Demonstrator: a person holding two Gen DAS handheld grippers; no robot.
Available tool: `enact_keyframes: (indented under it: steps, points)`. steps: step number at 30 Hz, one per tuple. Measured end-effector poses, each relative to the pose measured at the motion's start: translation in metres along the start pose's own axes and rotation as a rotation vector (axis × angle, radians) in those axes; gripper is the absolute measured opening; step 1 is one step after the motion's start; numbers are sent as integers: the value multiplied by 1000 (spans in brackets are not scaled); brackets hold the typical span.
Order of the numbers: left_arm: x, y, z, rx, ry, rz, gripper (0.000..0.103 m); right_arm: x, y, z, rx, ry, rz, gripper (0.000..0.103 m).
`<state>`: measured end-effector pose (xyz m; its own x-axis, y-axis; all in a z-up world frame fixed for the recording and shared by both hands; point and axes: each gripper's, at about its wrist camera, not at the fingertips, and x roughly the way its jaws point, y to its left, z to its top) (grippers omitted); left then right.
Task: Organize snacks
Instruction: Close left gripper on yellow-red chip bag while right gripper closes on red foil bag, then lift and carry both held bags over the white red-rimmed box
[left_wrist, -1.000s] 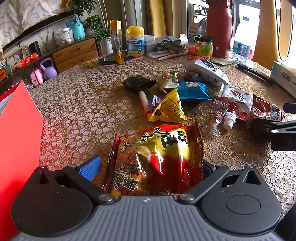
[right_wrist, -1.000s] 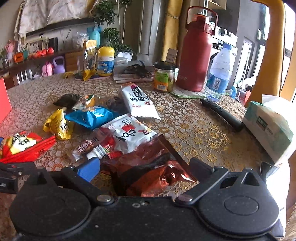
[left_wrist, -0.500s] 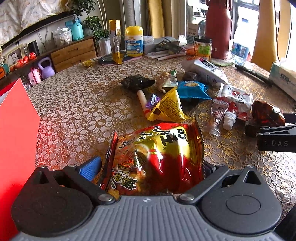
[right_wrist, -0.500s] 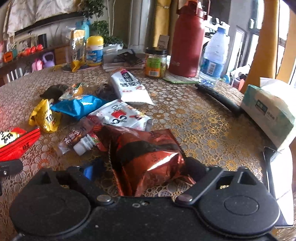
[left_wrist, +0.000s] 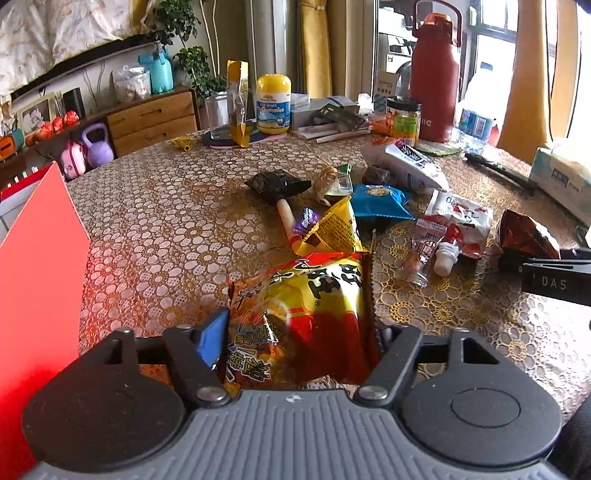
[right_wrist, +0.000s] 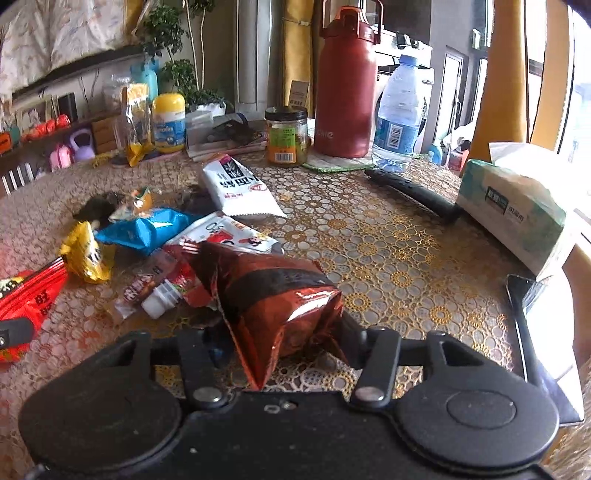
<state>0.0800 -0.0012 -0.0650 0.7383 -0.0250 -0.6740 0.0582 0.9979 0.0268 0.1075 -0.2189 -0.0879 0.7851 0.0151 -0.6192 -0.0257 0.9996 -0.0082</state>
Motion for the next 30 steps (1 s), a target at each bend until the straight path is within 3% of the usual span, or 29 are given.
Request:
enact_keyframes:
  steps: [4,16,30]
  points:
    - [-8,3,-3,-23,-10,0,67,-9,0,-3,16,-11,24,46]
    - [-71,6,-1,-45,-122,-19,67,-56,8,-3,46,-81,92,46]
    - [-141,38,-4,-116,-243,37,67,-110,52,17,-14,-200,272,43]
